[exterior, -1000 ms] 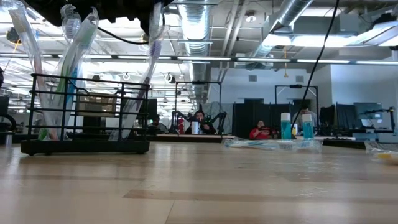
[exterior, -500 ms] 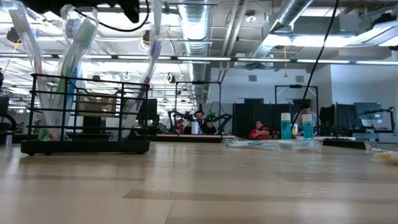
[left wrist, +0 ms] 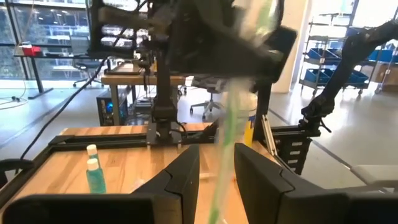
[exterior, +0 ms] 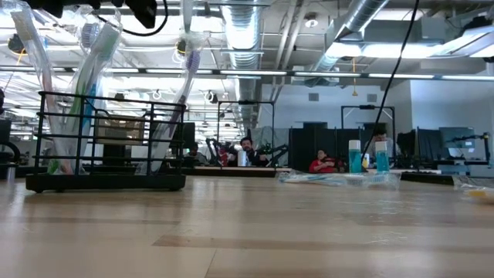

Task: Pick & Place toothbrushing station
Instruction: Put the green toothbrush into the bottom right section of the mesh organizer

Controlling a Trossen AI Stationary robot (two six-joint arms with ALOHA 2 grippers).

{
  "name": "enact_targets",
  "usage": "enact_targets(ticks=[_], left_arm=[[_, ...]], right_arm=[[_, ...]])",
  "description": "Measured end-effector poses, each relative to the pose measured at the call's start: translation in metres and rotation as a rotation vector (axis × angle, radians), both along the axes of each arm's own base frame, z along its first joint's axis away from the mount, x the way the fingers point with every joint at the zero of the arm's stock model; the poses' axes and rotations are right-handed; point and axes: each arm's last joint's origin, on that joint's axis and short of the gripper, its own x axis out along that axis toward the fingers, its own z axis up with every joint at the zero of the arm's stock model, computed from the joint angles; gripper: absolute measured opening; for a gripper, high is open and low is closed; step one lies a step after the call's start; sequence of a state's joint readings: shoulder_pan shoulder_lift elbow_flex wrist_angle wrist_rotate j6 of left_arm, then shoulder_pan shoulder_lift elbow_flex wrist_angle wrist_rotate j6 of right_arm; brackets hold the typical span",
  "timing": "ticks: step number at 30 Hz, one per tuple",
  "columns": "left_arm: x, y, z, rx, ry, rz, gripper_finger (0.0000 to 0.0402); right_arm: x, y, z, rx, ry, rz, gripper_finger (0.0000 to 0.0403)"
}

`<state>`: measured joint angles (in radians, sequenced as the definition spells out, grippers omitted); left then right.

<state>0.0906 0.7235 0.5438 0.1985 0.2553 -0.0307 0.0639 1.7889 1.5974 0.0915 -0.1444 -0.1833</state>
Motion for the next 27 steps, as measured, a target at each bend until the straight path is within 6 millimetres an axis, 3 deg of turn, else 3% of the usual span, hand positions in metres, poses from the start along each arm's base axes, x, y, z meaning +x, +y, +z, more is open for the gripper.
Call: enact_targets(ticks=[6,17,27], left_arm=[[0.001,0.000,-0.001,-0.001,0.009,0.002,0.0095],[0.000,0.000,-0.005,-0.004,0.047,0.001,0.0095],[0.000,0.000,-0.007,-0.006,0.065,0.001,0.0095]], right_arm=[[-0.001,0.012,0.000,0.002,-0.005,0.047,0.0001],[0.021,0.036,-0.049,-0.032,0.097,0.121,0.0001],[0.029,0.036,-0.065,-0.043,0.131,0.117,0.0001]])
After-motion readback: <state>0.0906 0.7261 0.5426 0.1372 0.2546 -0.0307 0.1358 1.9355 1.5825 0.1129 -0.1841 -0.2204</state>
